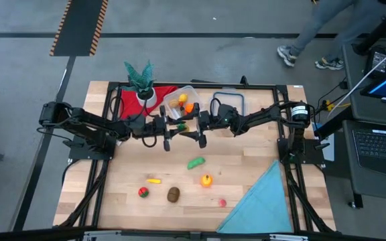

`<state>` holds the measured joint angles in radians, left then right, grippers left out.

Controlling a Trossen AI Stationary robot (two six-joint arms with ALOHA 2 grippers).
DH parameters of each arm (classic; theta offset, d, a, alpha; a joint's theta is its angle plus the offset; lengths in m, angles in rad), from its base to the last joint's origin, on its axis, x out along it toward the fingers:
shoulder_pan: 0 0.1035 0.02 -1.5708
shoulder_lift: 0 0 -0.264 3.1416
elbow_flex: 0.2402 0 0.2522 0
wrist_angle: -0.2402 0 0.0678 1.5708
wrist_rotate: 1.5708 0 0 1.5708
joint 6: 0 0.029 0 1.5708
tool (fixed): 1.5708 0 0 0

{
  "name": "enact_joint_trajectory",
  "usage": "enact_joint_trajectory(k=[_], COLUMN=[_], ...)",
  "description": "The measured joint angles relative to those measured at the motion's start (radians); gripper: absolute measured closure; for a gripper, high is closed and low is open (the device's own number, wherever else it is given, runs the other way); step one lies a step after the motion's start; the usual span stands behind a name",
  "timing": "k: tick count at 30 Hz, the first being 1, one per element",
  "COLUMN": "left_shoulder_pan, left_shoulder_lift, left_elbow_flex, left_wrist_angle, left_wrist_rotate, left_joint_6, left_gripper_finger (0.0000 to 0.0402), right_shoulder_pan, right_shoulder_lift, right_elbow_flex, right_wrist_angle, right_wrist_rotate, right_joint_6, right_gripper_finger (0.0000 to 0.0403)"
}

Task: Pick and placing Produce into tupperware
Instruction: Put the pineapple into the transparent bin

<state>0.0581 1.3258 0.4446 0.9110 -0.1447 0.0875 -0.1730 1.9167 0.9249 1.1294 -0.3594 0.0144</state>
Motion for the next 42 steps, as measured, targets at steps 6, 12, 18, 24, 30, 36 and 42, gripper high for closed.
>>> enact_joint_trajectory(k=[6, 12, 18, 24, 30, 36, 42], left_shoulder_pan=[0.02, 0.042, 0.055, 0.074, 0.103, 0.13, 0.132], left_shoulder_lift=[-0.022, -0.106, -0.191, -0.249, -0.296, -0.307, -0.251], left_elbow_flex=[0.0, 0.001, 0.002, 0.002, 0.002, 0.002, 0.002], left_wrist_angle=[-0.017, -0.121, -0.224, -0.308, -0.396, -0.413, -0.382], left_wrist_rotate=[-0.002, -0.007, -0.008, -0.012, -0.012, -0.063, -0.232], left_joint_6=[0.001, 0.003, 0.028, 0.028, 0.027, 0.026, 0.02], left_gripper_finger=[0.0307, 0.0307, 0.0307, 0.0307, 0.0307, 0.0307, 0.0307], right_shoulder_pan=[-0.008, -0.044, -0.065, -0.064, -0.081, -0.094, -0.052], right_shoulder_lift=[-0.007, -0.101, -0.166, -0.166, -0.204, -0.322, -0.431], right_elbow_flex=[-0.003, -0.014, -0.015, -0.015, -0.127, -0.331, -0.431], right_wrist_angle=[-0.018, -0.23, -0.354, -0.357, -0.241, -0.132, -0.123], right_wrist_rotate=[-0.001, -0.001, -0.011, -0.045, 0.007, 0.156, 0.471], right_joint_6=[0.004, 0.005, -0.002, -0.02, -0.015, 0.0, -0.036], right_gripper_finger=[0.0089, 0.0088, 0.0087, 0.0087, 0.0087, 0.0087, 0.0087])
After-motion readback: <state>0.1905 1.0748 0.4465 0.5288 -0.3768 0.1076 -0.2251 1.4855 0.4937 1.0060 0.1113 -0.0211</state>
